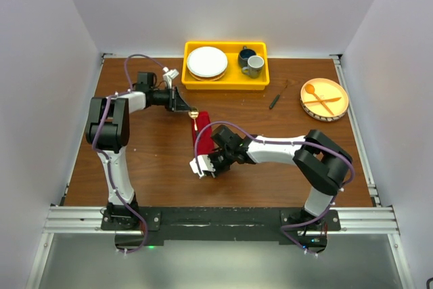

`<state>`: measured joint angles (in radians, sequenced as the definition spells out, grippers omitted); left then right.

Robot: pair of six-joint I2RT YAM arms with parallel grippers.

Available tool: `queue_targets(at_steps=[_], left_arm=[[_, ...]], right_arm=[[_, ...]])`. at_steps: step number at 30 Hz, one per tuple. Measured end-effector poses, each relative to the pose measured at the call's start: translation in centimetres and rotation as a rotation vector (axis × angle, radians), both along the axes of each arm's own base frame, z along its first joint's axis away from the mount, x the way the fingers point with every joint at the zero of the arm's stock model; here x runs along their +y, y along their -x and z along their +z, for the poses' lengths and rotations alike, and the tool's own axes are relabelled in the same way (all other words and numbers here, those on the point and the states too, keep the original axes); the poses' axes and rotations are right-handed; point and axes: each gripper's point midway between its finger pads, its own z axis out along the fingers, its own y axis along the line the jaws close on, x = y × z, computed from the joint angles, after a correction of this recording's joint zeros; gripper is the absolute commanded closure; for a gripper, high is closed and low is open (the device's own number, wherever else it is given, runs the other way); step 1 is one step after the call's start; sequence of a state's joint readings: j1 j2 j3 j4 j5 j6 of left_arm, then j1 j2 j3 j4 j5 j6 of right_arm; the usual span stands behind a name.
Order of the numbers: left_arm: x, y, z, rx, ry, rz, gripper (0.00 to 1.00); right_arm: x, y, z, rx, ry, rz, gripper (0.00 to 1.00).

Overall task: Fold the napkin into a case and place the utensils inside
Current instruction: Insert the spoon into the folded napkin.

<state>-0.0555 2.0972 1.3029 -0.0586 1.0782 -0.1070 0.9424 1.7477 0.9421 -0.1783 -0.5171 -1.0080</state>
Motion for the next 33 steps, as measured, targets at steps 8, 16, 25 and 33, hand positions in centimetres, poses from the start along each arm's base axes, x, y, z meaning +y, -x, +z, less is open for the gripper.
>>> queue_targets(at_steps=[8, 16, 25, 33], left_arm=[[-0.7, 2.0, -1.4, 0.059, -0.010, -0.029, 1.00], [-1.1, 3.1, -2.4, 0.091, -0.019, -0.036, 0.89], [-0.6, 2.8, -2.3, 0.072, -0.066, -0.024, 0.56], [0.4, 0.4, 3.3, -0.157, -0.156, 0.023, 0.45]], right_arm=[[0.3, -0.2, -0.2, -0.007, -0.005, -0.001, 0.88], [0.3, -0.3, -0.2, -0.010, -0.009, -0.002, 0.81], [-0.2, 0.0, 0.1, 0.003, 0.007, -0.004, 0.68], [-2.2, 1.6, 2.0, 0.035, 0.051, 0.005, 0.67]])
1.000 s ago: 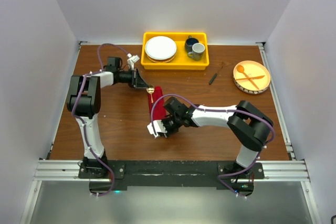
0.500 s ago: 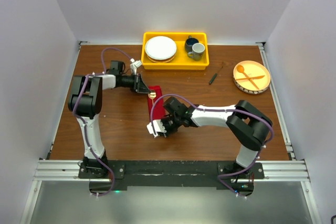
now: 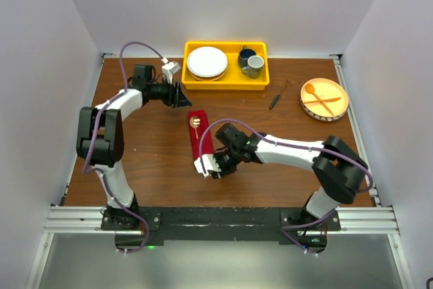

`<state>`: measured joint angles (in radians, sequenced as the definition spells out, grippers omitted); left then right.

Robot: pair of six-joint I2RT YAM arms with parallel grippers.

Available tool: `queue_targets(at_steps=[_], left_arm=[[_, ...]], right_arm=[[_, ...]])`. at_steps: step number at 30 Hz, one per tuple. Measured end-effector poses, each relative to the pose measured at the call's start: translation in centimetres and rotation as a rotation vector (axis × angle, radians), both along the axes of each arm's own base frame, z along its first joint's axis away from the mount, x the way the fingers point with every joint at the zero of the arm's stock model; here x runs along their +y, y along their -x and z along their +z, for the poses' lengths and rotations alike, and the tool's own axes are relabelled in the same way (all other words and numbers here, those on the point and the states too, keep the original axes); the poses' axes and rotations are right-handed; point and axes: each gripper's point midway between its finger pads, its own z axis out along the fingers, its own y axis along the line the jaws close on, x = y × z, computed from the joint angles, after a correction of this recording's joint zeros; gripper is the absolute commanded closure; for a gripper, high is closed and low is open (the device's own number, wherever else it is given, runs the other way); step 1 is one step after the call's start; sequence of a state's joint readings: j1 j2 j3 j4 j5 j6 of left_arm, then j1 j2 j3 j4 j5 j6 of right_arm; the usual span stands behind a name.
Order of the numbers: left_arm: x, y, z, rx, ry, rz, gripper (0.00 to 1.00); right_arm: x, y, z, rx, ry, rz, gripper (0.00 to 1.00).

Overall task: Fold the napkin into a case and place the utensils inside
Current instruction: Insert the spoon into the folded napkin, then pick up the fork from the corner of the board.

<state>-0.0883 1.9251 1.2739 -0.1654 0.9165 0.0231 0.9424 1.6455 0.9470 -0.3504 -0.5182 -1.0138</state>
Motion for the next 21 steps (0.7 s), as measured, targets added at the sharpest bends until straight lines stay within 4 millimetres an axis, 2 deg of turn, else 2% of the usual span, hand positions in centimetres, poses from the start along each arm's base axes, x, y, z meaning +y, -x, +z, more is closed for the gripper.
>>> queue_targets(at_steps=[2, 5, 6, 8, 11, 13, 17, 21], left_arm=[[0.5, -0.6, 2.2, -0.087, -0.034, 0.019, 0.44], [1.4, -1.4, 5.9, -0.233, -0.072, 0.065, 0.42], [1.8, -1.4, 7.3, -0.290, -0.082, 0.087, 0.35], [2.6, -1.4, 9.7, -0.387, -0.103, 0.133, 0.32], [4.1, -1.5, 13.0, -0.503, -0.139, 0.220, 0.32], [4.8, -2.2, 14.5, -0.548, -0.160, 0.269, 0.32], [5.9, -3.3, 15.7, -0.571, -0.182, 0.323, 0.32], [6.2, -3.5, 16.0, -0.571, -0.180, 0.336, 0.32]], right_arm=[[-0.2, 0.1, 1.5, 0.011, -0.016, -0.041, 0.67], [-0.4, -1.7, 4.7, 0.063, -0.070, -0.218, 0.65], [-0.6, -3.3, 6.0, 0.084, -0.094, -0.317, 0.65], [-2.3, -8.4, 8.2, 0.108, -0.138, -0.589, 0.64], [-7.2, -16.0, 10.7, 0.102, -0.206, -1.019, 0.60], [-11.5, -19.9, 11.8, 0.082, -0.242, -1.300, 0.60], [-17.9, -24.4, 12.6, 0.050, -0.277, -1.703, 0.60], [-22.2, -27.7, 10.6, 0.051, -0.253, -1.977, 0.59]])
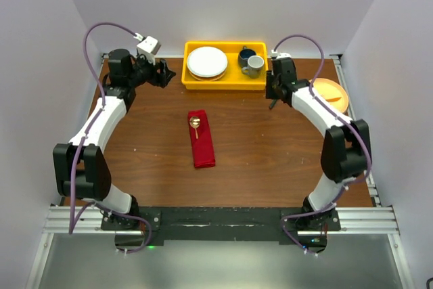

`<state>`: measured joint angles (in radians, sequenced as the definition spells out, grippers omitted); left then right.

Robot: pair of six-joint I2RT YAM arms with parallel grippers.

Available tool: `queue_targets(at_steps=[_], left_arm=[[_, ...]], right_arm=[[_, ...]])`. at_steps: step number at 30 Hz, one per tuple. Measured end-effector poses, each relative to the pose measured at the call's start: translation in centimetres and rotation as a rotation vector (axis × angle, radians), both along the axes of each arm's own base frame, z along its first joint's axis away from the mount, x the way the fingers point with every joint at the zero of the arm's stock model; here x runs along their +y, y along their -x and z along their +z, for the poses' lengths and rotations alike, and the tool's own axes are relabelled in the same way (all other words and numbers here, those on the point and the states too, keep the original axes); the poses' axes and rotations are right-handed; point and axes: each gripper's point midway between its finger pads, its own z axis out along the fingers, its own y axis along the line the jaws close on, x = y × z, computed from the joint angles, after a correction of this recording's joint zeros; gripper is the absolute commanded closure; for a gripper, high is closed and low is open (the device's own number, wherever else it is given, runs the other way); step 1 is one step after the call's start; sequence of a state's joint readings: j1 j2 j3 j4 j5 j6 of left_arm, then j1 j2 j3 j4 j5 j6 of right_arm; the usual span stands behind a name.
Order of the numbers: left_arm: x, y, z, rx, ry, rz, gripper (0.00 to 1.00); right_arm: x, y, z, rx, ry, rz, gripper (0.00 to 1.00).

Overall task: Fold the napkin into a case and place the utensils inside
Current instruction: Pick up the fork from the corner of the board.

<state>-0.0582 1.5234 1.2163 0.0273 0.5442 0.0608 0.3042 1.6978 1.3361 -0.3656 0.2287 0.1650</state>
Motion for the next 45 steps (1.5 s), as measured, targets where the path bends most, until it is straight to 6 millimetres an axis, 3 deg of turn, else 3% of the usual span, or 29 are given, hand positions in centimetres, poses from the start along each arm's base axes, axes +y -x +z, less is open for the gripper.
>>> queue_targets(at_steps=[7, 22, 25, 26, 30, 34, 37, 39, 42, 45], left_arm=[[0.0, 0.0, -0.2, 0.009, 0.001, -0.002, 0.32], [0.3, 0.0, -0.4, 0.015, -0.003, 0.005, 0.32], [0.5, -0.1, -0.5, 0.017, -0.003, 0.007, 0.32], [0.5, -0.1, -0.5, 0.018, -0.003, 0.008, 0.32], [0.5, -0.2, -0.8, 0.030, -0.001, 0.009, 0.32], [0.4, -0.1, -0.9, 0.039, 0.007, 0.005, 0.31], [-0.4, 0.7, -0.7, 0.064, 0.034, -0.050, 0.31], [-1.2, 1.3, 0.0, 0.070, 0.060, -0.109, 0.30], [-2.4, 2.2, 1.6, 0.059, 0.112, -0.189, 0.28], [-3.2, 2.9, 3.4, 0.023, 0.171, -0.246, 0.27]], right_arm=[[-4.4, -3.2, -6.2, 0.133, -0.014, -0.227, 0.57], [-5.3, -6.0, -11.7, 0.198, -0.028, -0.331, 0.57], [-5.7, -6.4, -12.0, 0.195, -0.039, -0.350, 0.66], [-5.8, -6.4, -12.0, 0.195, -0.041, -0.353, 0.77], [-6.2, -6.3, -12.1, 0.206, -0.060, -0.368, 1.00], [-6.0, -5.1, -11.6, 0.237, -0.089, -0.356, 1.00], [-5.7, -2.8, -9.0, 0.254, -0.111, -0.305, 1.00], [-5.2, -1.8, -4.8, 0.188, -0.142, -0.244, 1.00], [-3.4, -0.6, 4.5, -0.011, -0.234, -0.089, 1.00], [0.1, 1.6, 14.7, -0.247, -0.373, 0.164, 1.00]])
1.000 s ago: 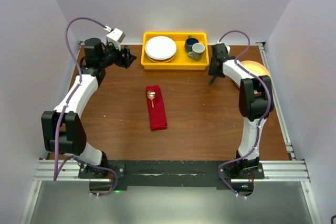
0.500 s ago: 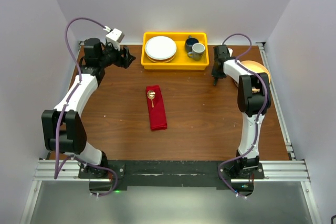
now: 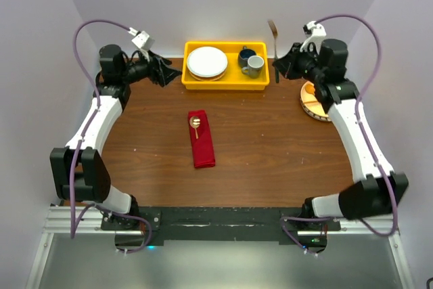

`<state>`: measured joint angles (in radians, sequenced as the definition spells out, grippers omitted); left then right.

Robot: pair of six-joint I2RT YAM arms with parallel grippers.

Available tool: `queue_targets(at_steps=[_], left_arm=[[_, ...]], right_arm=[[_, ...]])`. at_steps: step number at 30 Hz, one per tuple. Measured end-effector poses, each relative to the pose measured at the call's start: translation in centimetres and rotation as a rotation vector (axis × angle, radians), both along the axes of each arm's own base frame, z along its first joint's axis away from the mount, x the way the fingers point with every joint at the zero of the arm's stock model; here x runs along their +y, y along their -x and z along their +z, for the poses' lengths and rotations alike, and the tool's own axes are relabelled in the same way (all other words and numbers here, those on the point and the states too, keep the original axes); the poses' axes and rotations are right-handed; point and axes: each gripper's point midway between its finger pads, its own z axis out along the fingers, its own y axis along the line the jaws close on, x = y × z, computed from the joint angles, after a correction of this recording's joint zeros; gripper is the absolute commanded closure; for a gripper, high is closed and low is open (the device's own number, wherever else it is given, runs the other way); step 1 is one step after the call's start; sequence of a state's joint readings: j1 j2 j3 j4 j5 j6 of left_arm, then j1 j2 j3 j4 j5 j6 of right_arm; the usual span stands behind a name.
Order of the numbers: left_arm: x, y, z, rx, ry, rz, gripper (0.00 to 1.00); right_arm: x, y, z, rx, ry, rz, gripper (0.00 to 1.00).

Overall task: Fold the napkin into a case and place the utensils inside
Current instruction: Pick up the fork from the corner of the board, then pass from the right arm to the left

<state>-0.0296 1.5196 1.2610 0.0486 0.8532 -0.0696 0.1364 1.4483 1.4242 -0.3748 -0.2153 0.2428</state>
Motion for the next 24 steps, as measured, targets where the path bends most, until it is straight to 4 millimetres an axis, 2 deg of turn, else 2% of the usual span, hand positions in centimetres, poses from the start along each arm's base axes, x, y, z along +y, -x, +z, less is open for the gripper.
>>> queue_targets(at_steps=[2, 3, 6, 7, 12, 16, 19, 24], left_arm=[[-0.5, 0.9, 1.9, -0.032, 0.062, -0.042, 0.27], [-0.8, 1.4, 3.1, -0.060, 0.093, -0.072, 0.27], [-1.6, 3.6, 7.1, -0.168, 0.179, -0.172, 0.27], [-1.9, 4.5, 8.3, -0.203, 0.203, -0.205, 0.27], [-3.0, 8.1, 12.5, -0.344, 0.263, -0.322, 0.30], [-5.1, 11.0, 13.9, -0.395, 0.278, -0.395, 0.35], [-6.8, 13.3, 14.8, -0.421, 0.287, -0.454, 0.39], [-7.5, 15.3, 15.9, -0.442, 0.314, -0.496, 0.46]], right_arm=[[3.0, 2.5, 5.4, -0.152, -0.102, 0.179, 1.00], [4.4, 3.7, 7.2, -0.201, -0.157, 0.264, 1.00], [8.3, 7.2, 10.1, -0.255, -0.315, 0.511, 1.00], [9.7, 8.3, 10.2, -0.243, -0.367, 0.595, 1.00], [14.4, 13.6, 7.6, -0.082, -0.494, 0.834, 1.00], [17.6, 18.7, 8.2, -0.059, -0.507, 0.999, 1.00], [18.4, 21.6, 9.4, -0.087, -0.509, 1.070, 1.00], [18.1, 22.6, 10.4, -0.133, -0.506, 1.067, 1.00]])
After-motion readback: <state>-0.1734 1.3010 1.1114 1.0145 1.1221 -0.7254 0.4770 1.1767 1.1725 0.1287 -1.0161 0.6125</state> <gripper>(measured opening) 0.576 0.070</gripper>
